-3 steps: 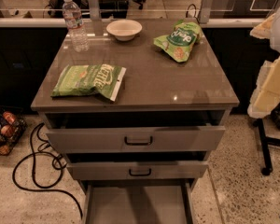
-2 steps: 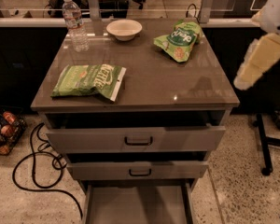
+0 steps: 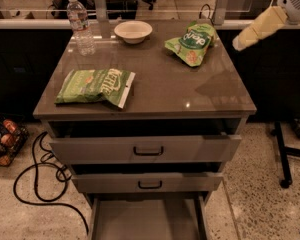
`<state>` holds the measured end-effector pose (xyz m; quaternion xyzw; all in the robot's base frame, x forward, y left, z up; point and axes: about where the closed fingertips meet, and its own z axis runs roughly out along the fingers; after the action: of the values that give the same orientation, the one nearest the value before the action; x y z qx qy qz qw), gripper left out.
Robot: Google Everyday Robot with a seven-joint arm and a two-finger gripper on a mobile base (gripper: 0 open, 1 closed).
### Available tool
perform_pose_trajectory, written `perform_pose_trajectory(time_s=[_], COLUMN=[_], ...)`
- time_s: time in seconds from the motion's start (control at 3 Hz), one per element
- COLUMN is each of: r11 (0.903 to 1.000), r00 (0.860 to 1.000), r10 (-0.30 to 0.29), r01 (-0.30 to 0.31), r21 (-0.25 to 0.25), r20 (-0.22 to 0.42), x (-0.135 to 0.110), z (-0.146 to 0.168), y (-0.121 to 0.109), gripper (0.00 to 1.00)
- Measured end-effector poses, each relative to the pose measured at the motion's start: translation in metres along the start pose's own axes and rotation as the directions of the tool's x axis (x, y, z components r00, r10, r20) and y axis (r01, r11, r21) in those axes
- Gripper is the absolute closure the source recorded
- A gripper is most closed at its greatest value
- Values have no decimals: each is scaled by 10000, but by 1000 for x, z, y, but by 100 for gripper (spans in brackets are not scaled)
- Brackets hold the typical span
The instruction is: Pick green jalapeno chip bag from top drawer and place on counter
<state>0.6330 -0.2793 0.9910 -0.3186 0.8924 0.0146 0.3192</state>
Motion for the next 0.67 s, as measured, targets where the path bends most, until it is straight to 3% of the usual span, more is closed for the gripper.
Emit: perform_pose_trajectory(time_s=[0.33, 0.67], r11=[9801, 9316], r00=[9827, 9350], r10=[1795, 3513], r01=[-1827, -3543], r21=[779, 813], r20=[464, 484], x=[-13, -7], z=[20, 36], y=[-30, -38], gripper=[0, 0])
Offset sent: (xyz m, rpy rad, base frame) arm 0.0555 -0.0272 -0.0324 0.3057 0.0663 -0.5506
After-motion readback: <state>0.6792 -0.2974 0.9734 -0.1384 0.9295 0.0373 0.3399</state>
